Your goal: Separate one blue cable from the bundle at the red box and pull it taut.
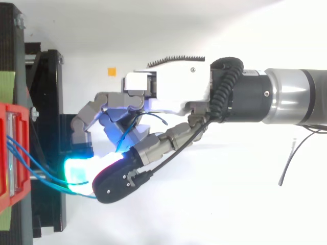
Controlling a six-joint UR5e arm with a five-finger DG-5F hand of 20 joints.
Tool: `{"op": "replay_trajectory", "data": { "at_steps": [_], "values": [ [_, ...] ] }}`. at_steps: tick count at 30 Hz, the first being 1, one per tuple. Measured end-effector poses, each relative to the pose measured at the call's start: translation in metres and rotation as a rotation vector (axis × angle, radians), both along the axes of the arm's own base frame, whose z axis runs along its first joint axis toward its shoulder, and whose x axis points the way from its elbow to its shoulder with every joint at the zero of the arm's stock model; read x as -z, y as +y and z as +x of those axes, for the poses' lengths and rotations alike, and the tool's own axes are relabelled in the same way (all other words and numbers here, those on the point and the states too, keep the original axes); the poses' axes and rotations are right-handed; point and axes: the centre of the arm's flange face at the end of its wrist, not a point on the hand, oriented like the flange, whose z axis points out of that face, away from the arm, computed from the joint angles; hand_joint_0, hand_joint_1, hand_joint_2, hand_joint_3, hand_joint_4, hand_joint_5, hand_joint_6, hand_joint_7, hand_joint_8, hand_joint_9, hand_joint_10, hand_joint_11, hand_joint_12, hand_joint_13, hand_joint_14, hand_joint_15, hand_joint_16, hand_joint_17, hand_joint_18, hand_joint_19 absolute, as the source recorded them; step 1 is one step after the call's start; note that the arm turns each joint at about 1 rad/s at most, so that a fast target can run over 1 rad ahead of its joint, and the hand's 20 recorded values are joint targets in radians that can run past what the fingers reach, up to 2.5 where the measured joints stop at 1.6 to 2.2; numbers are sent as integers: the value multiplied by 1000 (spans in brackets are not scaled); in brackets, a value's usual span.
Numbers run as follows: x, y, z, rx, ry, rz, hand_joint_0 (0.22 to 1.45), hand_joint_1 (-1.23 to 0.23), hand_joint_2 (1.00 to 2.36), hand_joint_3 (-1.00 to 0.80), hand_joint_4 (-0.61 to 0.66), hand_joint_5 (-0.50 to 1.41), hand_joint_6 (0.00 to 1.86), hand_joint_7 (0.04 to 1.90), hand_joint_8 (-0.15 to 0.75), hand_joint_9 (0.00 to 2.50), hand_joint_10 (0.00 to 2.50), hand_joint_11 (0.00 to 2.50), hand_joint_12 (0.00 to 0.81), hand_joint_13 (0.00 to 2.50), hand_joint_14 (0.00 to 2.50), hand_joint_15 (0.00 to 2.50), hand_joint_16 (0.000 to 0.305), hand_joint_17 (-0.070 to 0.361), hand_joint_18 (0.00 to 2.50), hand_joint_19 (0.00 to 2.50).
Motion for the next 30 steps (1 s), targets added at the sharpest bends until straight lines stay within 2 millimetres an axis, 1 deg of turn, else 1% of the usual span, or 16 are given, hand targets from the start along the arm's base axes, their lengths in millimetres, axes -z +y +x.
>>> {"op": "replay_trajectory", "data": {
  "at_steps": [1, 5, 10, 11, 13, 14, 15, 16, 17, 19, 21, 22, 25, 30],
  "values": [
    [-1, 0, 0, -1, 1, 0, 602, -766, 1016, -69, -108, -118, 903, 876, 143, 557, 2500, 1920, 366, 841, 2500, 1006, 47, 107, 1133, 1369],
    [-5, 2, -1, -3, 3, -1, 601, -764, 1016, -81, -91, -119, 902, 881, 149, 561, 2500, 1936, 364, 843, 2500, 994, 47, 106, 1139, 1371],
    [-13, 3, -4, -5, 14, -4, 597, -747, 1016, -127, -42, -125, 900, 894, 162, 557, 2500, 1908, 361, 827, 2500, 1028, 45, 102, 1136, 1478],
    [-14, 3, -5, -5, 19, -5, 595, -743, 1016, -133, -34, -126, 900, 894, 162, 554, 2500, 1940, 360, 825, 2500, 1032, 45, 100, 1136, 1486],
    [-15, 3, -7, -7, 30, -7, 590, -725, 1017, -174, -13, -132, 898, 898, 175, 543, 2500, 1940, 357, 809, 2500, 1072, 42, 94, 1135, 1621],
    [-16, 3, -8, -8, 34, -7, 587, -721, 1017, -177, -13, -133, 898, 895, 174, 542, 2500, 1944, 355, 804, 2500, 1075, 42, 94, 1131, 1634],
    [-16, 3, -9, -8, 39, -8, 582, -703, 1018, -207, -17, -135, 897, 901, 175, 530, 2500, 1962, 343, 789, 2500, 1095, 38, 86, 1133, 1775],
    [-16, 3, -9, -8, 42, -8, 580, -684, 1016, -259, -12, -135, 897, 895, 176, 530, 2500, 1963, 338, 785, 2500, 1063, 39, 88, 1132, 1757],
    [-16, 3, -9, -8, 45, -8, 580, -680, 1016, -269, -16, -135, 897, 896, 176, 529, 2500, 1965, 345, 786, 2500, 1081, 39, 88, 1131, 1756],
    [-17, 3, -10, -9, 48, -10, 571, -629, 1011, -365, -10, -135, 895, 875, 176, 531, 2500, 1893, 346, 786, 2500, 1059, 40, 89, 1126, 1741],
    [-17, 4, -10, -10, 49, -11, 562, -608, 1006, -418, -6, -135, 895, 873, 179, 535, 2500, 1898, 347, 792, 2500, 1052, 41, 92, 1123, 1714],
    [-18, 4, -10, -10, 50, -11, 552, -588, 1002, -462, 1, -134, 893, 872, 185, 538, 2500, 1860, 351, 796, 2500, 1059, 41, 92, 1120, 1692],
    [-20, 5, -11, -11, 50, -12, 539, -557, 1000, -500, 15, -134, 887, 870, 188, 543, 2500, 1863, 360, 808, 2500, 1046, 42, 94, 1115, 1651],
    [-22, 5, -12, -10, 51, -13, 521, -570, 1000, -500, 27, -134, 883, 869, 196, 553, 2500, 1794, 361, 818, 2500, 1039, 44, 99, 1115, 1588]
  ]
}}
